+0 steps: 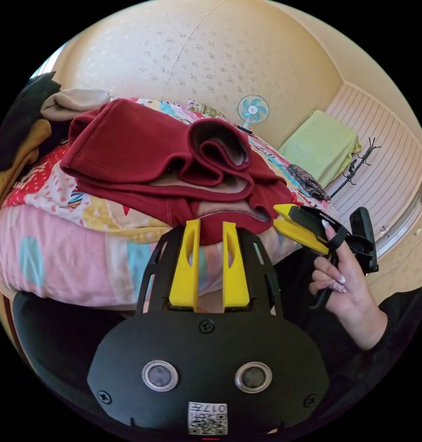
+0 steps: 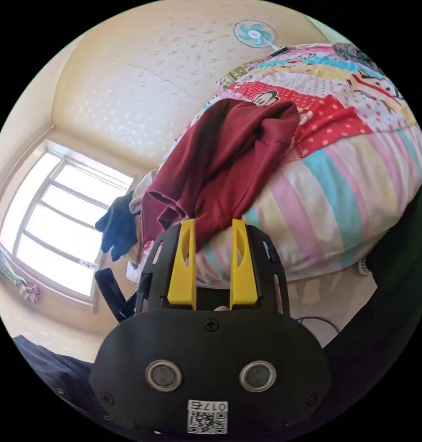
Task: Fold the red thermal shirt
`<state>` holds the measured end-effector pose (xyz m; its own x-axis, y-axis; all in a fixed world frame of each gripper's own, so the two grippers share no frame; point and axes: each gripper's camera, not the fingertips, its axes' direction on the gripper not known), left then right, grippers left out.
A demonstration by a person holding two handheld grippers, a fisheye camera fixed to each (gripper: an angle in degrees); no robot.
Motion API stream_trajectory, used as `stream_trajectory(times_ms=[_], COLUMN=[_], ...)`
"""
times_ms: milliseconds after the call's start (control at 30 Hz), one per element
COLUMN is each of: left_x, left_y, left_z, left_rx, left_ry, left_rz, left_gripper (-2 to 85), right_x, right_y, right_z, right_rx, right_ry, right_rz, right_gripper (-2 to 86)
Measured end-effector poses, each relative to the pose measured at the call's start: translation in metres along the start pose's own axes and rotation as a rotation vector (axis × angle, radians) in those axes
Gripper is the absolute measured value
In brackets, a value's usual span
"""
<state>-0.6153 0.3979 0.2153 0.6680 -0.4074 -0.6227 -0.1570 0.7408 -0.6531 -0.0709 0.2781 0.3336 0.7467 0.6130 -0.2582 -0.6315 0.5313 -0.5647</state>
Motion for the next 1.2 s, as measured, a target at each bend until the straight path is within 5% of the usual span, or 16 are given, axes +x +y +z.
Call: stream_trajectory(times_ms=[167, 300, 433, 567, 733, 800, 900, 1200], left_x=[-0.002, -0.008, -0.007, -0.009, -0.02, -0.023, -0.022, -0.021], left_y=[0.003, 0.001, 0.006, 0.01, 0.026, 0.035, 0.053, 0.097], left_z=[-0.006, -0.011, -0.021, -0.035, -0.081, -0.097, -0.112, -0.055], left_rx=[-0.008, -0.004, 0.032, 0.039, 0.195, 0.273, 0.364, 0.209], left_ry=[0.042, 0.158, 0.168, 0.156, 0.232, 0.439, 0.461, 0.44], left_rz=[0.02, 0.001, 0.015, 0.031, 0.034, 0.065, 0.039, 0.01], left_gripper=[9.0, 10.1, 9.9, 9.7, 6.1, 4.2, 6.8, 6.7], right_x=[-0.008, 0.011, 0.027, 0.024, -0.04, -0.029, 0.012, 0.117], right_y=[-0.001, -0.014, -0.049, -0.1, -0.207, -0.228, -0.243, -0.137], right_z=[0.004, -0.003, 0.018, -0.029, -0.166, -0.203, -0.244, -0.245], right_rx=[-0.046, 0.073, -0.078, -0.035, 0.212, 0.356, 0.566, 0.367], right_ry=[0.025, -0.181, -0.16, -0.429, -0.239, -0.214, -0.002, 0.283], right_rz=[-0.068, 0.005, 0.094, 0.012, -0.333, -0.26, -0.108, 0.005], right_gripper=[12.7, 12.3, 6.6, 3.6, 2.7, 3.1, 4.4, 12.1])
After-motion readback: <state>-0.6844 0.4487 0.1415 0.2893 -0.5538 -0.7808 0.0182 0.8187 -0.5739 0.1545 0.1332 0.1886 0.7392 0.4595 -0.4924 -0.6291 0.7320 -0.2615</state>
